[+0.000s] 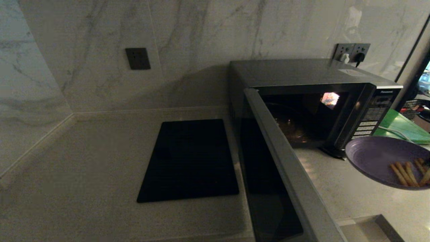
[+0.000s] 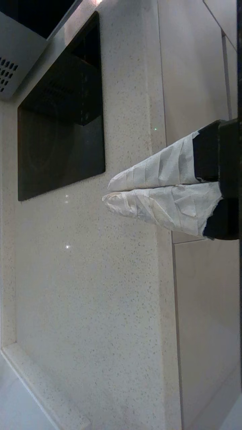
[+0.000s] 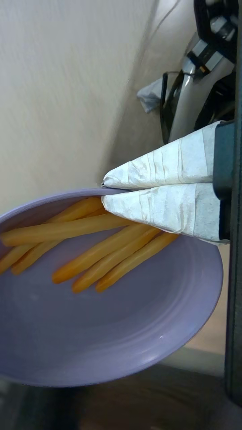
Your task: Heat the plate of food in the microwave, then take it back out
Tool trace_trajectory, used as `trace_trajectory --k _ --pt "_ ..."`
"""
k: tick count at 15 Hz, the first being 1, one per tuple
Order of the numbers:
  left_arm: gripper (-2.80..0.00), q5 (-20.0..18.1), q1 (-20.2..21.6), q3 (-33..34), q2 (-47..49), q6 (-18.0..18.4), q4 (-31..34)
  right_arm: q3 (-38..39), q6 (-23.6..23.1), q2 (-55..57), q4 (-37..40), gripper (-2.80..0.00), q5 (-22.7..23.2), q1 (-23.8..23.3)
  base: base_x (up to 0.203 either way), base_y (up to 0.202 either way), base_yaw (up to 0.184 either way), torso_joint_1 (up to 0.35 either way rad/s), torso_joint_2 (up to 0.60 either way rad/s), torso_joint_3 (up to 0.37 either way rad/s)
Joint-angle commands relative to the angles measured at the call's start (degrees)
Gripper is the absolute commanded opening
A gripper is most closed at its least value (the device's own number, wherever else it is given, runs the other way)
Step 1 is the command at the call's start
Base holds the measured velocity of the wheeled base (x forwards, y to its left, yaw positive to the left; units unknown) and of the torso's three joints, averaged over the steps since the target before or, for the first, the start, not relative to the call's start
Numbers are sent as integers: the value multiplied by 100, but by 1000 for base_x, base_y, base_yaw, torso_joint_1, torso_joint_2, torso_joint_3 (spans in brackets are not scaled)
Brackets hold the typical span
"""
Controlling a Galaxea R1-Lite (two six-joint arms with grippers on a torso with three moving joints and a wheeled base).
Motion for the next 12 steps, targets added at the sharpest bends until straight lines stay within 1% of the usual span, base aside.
trace_trajectory --k 1,2,4,6,8,9,12 --pt "-280 2 2 0 -1 -1 -1 6 -83 315 2 -280 -8 -902 0 0 0 0 0 0" --pt "-280 3 2 0 -1 -1 -1 -15 -173 530 -87 -280 3 -1279 0 0 0 0 0 0" --pt "-280 -5 2 0 -1 -1 -1 -38 -432 1048 -677 -280 23 -1954 0 0 0 0 0 0" --pt "-280 -2 2 0 -1 -1 -1 -63 -669 1476 -1101 -280 108 -2310 0 0 0 0 0 0" --pt "-280 -5 2 0 -1 -1 -1 -176 -865 1948 -1336 -280 232 -2559 0 0 0 0 0 0" --pt "-280 4 2 0 -1 -1 -1 -228 -1027 2141 -1444 -280 249 -2656 0 0 0 0 0 0" --pt "-280 4 2 0 -1 -1 -1 -423 -1606 2775 -2171 -280 282 -3140 0 0 0 0 0 0"
